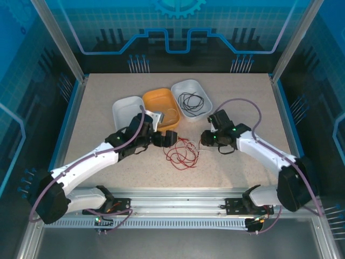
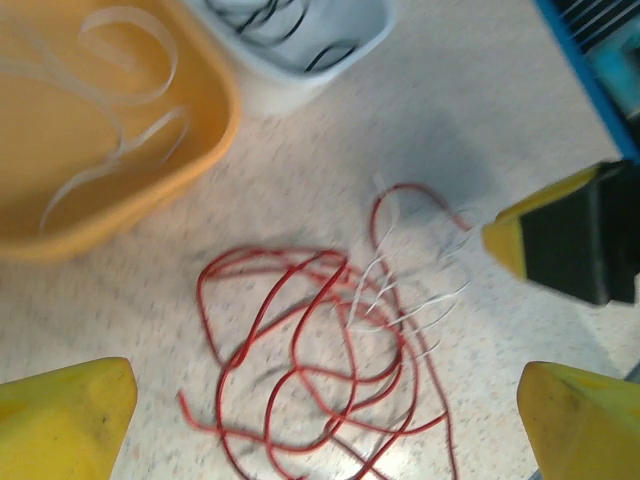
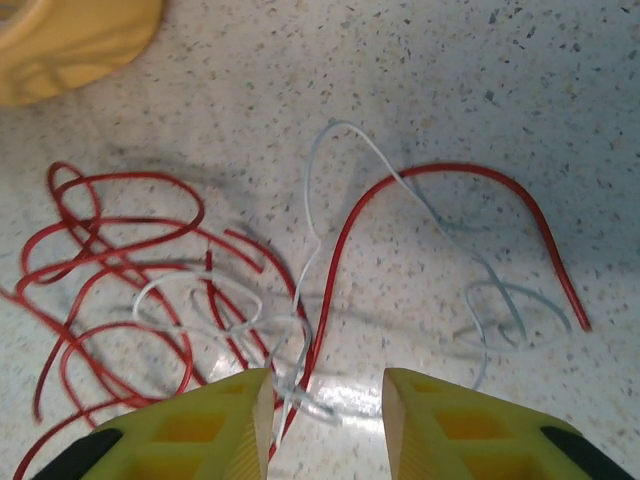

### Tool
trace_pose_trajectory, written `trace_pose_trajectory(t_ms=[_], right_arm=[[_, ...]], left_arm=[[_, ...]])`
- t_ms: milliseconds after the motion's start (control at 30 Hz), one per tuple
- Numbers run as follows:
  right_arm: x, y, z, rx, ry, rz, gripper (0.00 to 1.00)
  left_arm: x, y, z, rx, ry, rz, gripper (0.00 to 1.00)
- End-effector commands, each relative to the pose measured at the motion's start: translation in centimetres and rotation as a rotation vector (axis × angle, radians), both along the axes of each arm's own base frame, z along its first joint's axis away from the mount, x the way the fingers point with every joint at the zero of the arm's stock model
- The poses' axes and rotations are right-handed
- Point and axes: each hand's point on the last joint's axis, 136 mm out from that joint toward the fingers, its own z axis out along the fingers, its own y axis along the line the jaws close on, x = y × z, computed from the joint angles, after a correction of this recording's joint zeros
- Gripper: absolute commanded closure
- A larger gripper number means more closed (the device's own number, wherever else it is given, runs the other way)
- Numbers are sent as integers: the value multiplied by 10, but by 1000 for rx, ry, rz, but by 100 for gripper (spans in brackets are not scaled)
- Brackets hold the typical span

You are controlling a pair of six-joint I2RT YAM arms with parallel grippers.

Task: Untangle the cables

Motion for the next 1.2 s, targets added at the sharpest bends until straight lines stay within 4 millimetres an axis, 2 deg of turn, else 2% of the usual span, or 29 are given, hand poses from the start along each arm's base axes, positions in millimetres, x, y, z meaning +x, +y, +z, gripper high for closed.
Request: trace_pose_trajectory(t_ms=[0,100,267,500,567,667,700,767,967,1033,1167], right_arm=[[22,15,1,-20,-29,-16,65],[35,26,-10,-58,-21,-2,62],[51,24,-31,-142,6,-32,62],[58,24,-58,-183,51,-44,64],[58,28,-64,-177,64,-37,71],[59,37,-56,-147,56,1,97],[59,40,-45,-139,30,22,100],[58,44,-15,-142,-38,47,100],[39,45,106,-101,-258,117,100],[31,44,148,-74,-328,140,100],[16,46,218,26,-448,194,100]], left_arm=[[-2,3,-5,-41,4,72,1],[-5,2,-9,-49,-3,81,1],[-6,0,-12,-62,-5,83,1],[-7,-3,-15,-69,7,79,1],[-6,-4,-14,-72,5,77,1],[-6,-7,-13,-72,-3,60,1],[-6,-9,-12,-70,-7,50,1],[-7,-11,-10,-65,-15,31,1],[-7,-21,3,-96,-87,-25,1],[-6,-26,9,-113,-117,-51,4],[-5,-35,24,-151,-182,-102,9]])
